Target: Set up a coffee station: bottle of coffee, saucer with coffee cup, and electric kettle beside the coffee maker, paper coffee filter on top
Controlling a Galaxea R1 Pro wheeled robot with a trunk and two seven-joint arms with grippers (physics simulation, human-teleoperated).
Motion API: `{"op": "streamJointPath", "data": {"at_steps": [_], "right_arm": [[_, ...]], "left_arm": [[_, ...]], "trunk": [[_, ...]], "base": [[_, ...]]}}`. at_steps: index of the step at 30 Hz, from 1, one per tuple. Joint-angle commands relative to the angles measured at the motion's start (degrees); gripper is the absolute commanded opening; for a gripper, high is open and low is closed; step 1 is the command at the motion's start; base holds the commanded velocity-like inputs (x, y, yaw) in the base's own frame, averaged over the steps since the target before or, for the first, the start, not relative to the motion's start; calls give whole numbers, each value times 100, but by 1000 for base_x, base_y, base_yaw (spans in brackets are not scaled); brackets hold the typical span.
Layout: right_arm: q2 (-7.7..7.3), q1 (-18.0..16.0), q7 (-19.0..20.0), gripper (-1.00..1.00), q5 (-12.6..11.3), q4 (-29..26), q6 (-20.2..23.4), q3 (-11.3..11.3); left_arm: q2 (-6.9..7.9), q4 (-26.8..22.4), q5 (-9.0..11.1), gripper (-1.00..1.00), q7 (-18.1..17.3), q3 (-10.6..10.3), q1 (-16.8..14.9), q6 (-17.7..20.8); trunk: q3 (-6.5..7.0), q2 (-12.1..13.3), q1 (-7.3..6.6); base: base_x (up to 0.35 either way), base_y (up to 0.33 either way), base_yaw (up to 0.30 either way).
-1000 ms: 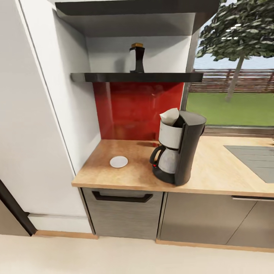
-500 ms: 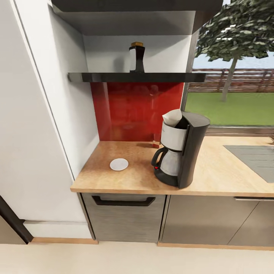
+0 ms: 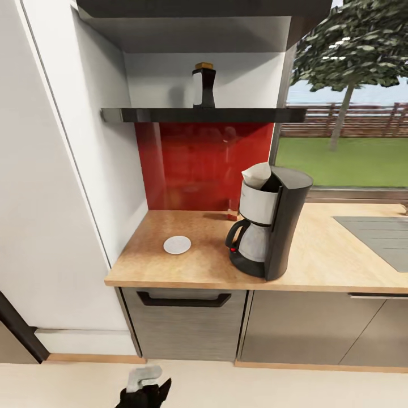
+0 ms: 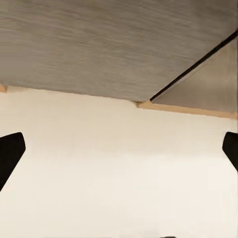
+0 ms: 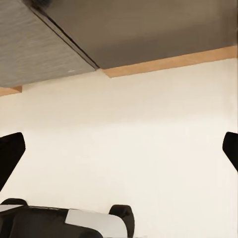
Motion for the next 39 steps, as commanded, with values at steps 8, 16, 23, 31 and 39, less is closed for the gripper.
{"op": "streamJointPath", "data": {"at_steps": [8, 16, 23, 31, 39], "right_arm": [[-194, -4, -811, 100, -190, 18, -144, 57], [-213, -4, -1480, 100, -667, 18, -455, 57], [-222, -4, -1543, 100, -809, 45, -653, 57], [-221, -4, -1548, 100, -819, 122, -812, 57], [-235, 8, -1552, 100, -826, 232, -848, 57]], "left_arm": [[-391, -1215, 48, 100, -772, -498, -490, 1268], [-497, -1303, 251, 100, -2926, -514, -2996, 2891], [-528, -945, 1760, 100, -3158, -130, -5726, 3250], [-626, 202, 1966, 100, -3162, 11, -7505, 3273], [-634, 2098, 1990, 100, -1981, 148, -9441, 3183]], "trunk": [[-7, -5, 1], [-7, -5, 1], [-7, -5, 1], [-7, -5, 1], [-7, -5, 1]], "base": [[0, 0, 0], [0, 0, 0], [0, 0, 0], [0, 0, 0], [0, 0, 0]]}}
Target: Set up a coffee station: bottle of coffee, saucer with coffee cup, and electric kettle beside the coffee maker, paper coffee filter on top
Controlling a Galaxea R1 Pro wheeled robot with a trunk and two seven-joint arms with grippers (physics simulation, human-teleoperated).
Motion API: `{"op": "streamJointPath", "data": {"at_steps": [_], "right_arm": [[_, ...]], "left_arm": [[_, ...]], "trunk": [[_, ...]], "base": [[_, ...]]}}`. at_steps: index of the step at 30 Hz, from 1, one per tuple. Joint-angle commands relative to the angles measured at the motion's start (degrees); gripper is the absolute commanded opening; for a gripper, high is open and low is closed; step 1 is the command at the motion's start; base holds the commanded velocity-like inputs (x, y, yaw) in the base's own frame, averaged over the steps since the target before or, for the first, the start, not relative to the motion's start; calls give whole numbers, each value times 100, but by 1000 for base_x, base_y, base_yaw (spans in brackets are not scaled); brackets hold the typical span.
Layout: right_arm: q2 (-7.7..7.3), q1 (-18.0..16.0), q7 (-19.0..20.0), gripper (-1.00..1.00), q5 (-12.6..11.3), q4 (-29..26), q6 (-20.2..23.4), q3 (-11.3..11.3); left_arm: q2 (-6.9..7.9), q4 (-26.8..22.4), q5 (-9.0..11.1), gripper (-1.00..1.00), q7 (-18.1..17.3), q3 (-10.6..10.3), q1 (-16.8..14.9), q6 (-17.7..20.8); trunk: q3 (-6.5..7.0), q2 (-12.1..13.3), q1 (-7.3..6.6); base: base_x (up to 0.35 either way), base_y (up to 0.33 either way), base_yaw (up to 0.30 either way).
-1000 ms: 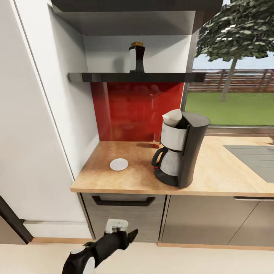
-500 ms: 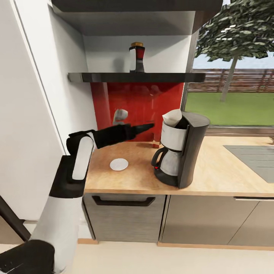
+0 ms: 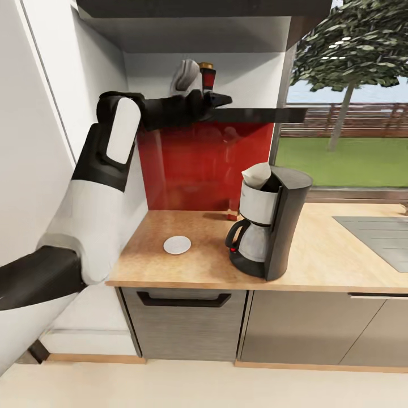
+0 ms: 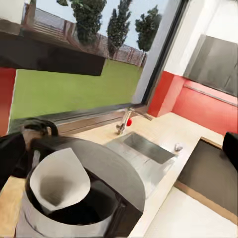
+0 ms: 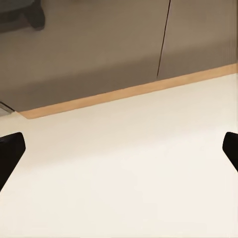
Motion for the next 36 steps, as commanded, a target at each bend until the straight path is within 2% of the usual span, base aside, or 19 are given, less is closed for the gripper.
{"op": "streamJointPath", "data": {"at_steps": [1, 2, 5, 6, 7, 8, 10, 14, 26, 36], "right_arm": [[-5, -5, 26, 100, 15, 24, -20, -30], [-12, -4, 25, 100, 14, 44, -25, -30], [-22, -3, 25, 100, 13, 61, -30, -30], [-28, -2, 25, 100, 13, 67, -32, -30], [-34, -2, 25, 100, 13, 74, -33, -30], [-37, -1, 25, 100, 13, 79, -33, -30], [-45, -1, 25, 100, 13, 83, -34, -30], [-75, -1, -93, 100, 11, 86, -34, -30], [-87, -2, -285, 100, 2, 93, -39, -30], [-80, 0, -283, 100, -81, 96, -407, -30]], "left_arm": [[-2, 93, -26, 100, 314, 44, -136, -8], [-2, 224, -19, 100, 1009, 123, -365, -100], [-2, 360, 46, 100, 1974, 204, -706, -286], [-2, 486, 99, 100, 2502, 235, -962, -370], [-2, 657, 137, 100, 2888, 255, -1224, -425], [-2, 755, 164, 100, 3132, 265, -1427, -459], [-2, 633, 183, 100, 3344, 285, -1606, -488], [-2, 371, 199, 100, 3523, 183, -1756, -500], [-2, 254, 211, 100, 3558, 93, -1797, -495], [-2, 243, 212, 100, 3558, 92, -1796, -495]], "trunk": [[-8, -5, 1], [-8, -5, 1], [-8, -5, 1], [-8, -5, 1], [-8, -5, 1], [-8, -5, 1], [-8, -5, 1], [-8, -5, 1], [-8, -5, 1], [171, 396, -219]], "base": [[0, 0, 0], [0, 0, 0], [0, 0, 0], [0, 0, 0], [0, 0, 0], [0, 0, 0], [0, 0, 0], [0, 0, 0], [0, 0, 0], [0, 0, 0]]}}
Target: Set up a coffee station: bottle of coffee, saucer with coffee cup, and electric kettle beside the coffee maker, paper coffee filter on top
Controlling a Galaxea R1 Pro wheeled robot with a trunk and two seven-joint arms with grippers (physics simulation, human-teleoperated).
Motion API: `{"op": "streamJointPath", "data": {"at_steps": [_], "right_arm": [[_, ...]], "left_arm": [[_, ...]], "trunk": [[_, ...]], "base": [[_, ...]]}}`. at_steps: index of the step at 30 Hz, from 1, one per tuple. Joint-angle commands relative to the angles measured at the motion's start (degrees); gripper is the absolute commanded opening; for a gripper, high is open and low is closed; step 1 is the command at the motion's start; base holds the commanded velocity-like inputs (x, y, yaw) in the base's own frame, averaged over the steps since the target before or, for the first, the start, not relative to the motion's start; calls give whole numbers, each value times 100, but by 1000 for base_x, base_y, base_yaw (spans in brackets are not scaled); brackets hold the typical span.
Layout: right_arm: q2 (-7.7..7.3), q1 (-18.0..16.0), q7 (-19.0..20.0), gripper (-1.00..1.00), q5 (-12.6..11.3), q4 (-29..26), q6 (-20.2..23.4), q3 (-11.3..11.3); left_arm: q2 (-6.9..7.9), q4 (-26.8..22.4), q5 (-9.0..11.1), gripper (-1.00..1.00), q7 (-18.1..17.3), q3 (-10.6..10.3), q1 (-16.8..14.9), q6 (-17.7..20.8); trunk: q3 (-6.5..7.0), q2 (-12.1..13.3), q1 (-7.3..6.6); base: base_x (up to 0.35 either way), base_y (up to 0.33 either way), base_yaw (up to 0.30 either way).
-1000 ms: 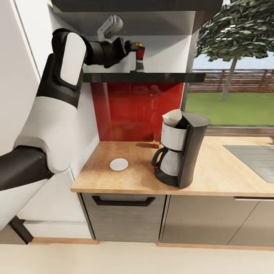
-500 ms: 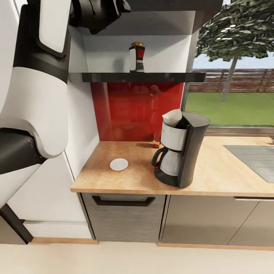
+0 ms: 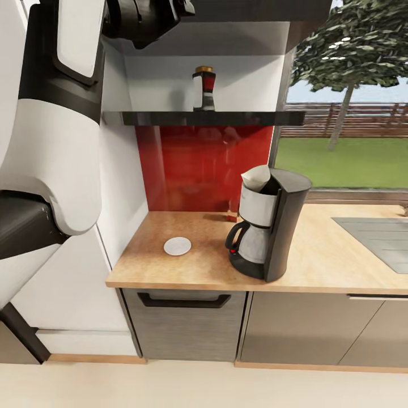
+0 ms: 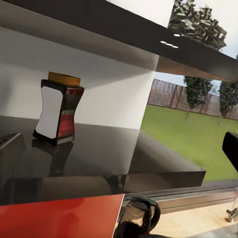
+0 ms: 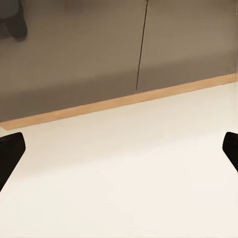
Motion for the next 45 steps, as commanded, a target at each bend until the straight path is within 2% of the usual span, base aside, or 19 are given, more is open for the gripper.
{"op": "streamJointPath", "data": {"at_steps": [1, 9, 13, 22, 30, 36, 37, 45], "right_arm": [[-1, -6, 32, 100, 15, 10, -15, -38], [-1, -6, 36, 100, 5, 78, -58, -38], [19, 110, -34, 100, 7, 209, -187, -38], [19, 110, -34, 100, 7, 364, -304, -38], [20, 108, -40, 100, 6, 349, -285, -38], [19, 124, -95, 100, 4, 397, -373, -38], [20, 125, -96, 100, 4, 399, -376, -38], [24, 125, -99, 100, 4, 404, -383, -38]], "left_arm": [[0, -1, 59, 100, 55, -3, -6, 13], [0, -1, 59, 100, 55, -9, -7, 13], [0, 128, 70, 100, 185, -139, 123, -115], [0, 418, 70, 100, 472, -430, 415, -400], [0, 474, 71, 100, 438, -688, 673, -655], [0, 648, 84, 100, 246, -494, 868, -458], [0, 654, 84, 100, 33, 48, 954, -60], [0, 669, 80, 100, 21, 84, 967, -31]], "trunk": [[10, 36, -22], [154, 357, -197], [153, 355, -197], [153, 355, -197], [153, 355, -197], [153, 355, -197], [153, 355, -197], [153, 355, -197]], "base": [[0, 0, 0], [0, 0, 0], [0, 0, 0], [0, 0, 0], [0, 0, 0], [0, 0, 0], [0, 0, 0], [0, 0, 0]]}}
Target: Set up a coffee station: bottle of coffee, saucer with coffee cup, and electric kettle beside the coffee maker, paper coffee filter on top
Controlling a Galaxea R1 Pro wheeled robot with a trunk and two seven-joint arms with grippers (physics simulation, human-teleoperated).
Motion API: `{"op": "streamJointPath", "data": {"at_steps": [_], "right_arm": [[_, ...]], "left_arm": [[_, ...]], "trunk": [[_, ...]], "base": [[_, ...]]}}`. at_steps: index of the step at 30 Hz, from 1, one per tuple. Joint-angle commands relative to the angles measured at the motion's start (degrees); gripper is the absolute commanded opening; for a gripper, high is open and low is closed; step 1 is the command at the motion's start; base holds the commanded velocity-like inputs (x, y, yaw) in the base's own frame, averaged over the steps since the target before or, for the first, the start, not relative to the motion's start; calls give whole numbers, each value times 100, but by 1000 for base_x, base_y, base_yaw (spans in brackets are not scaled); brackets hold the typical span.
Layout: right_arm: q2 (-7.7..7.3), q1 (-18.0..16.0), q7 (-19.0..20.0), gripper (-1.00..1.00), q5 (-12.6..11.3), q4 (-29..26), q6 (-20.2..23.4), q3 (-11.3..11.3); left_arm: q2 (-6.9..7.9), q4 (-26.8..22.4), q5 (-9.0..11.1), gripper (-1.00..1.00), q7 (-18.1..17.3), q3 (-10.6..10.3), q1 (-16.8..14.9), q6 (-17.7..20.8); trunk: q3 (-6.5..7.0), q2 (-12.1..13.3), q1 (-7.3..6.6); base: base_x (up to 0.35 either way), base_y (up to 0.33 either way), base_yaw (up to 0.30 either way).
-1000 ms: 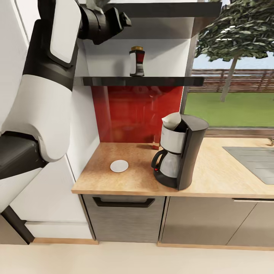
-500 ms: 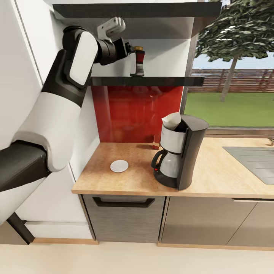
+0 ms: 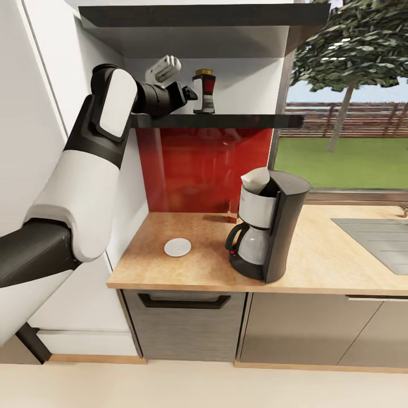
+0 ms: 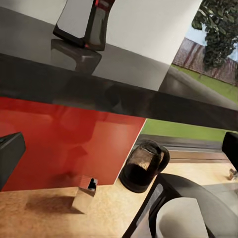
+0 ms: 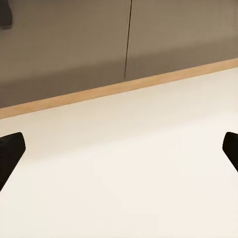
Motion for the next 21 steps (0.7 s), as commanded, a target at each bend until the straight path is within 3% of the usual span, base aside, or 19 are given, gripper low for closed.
{"op": "streamJointPath", "data": {"at_steps": [1, 7, 10, 13, 16, 19, 21], "right_arm": [[-2, -7, 36, 100, 3, 12, -8, -36], [-1, -7, 36, 100, 3, 13, -9, -31], [-1, -7, 36, 100, 3, 13, -9, -29], [-1, -7, 36, 100, 3, 13, -9, -30], [-1, -7, 36, 100, 3, 13, -9, -30], [-1, -7, 36, 100, 3, 13, -9, -30], [-1, -7, 36, 100, 3, 13, -9, -31]], "left_arm": [[0, -11, 55, 100, 55, -6, -4, 13], [0, -79, 54, 100, 52, -60, -4, 10], [0, -302, 54, 100, 52, -257, -4, 2], [0, -410, 54, 100, 59, -534, -4, -2], [0, -545, 47, 100, 82, -1284, -4, -4], [0, -540, 46, 100, 86, -1593, -4, -5], [0, -540, 46, 100, 87, -1684, -4, -7]], "trunk": [[-9, -7, 1], [-9, -7, 1], [-9, -7, 1], [-9, -7, 1], [-9, -7, 1], [-9, -7, 1], [-9, -7, 1]], "base": [[0, 0, 0], [0, 0, 0], [0, 0, 0], [0, 0, 0], [0, 0, 0], [0, 0, 0], [0, 0, 0]]}}
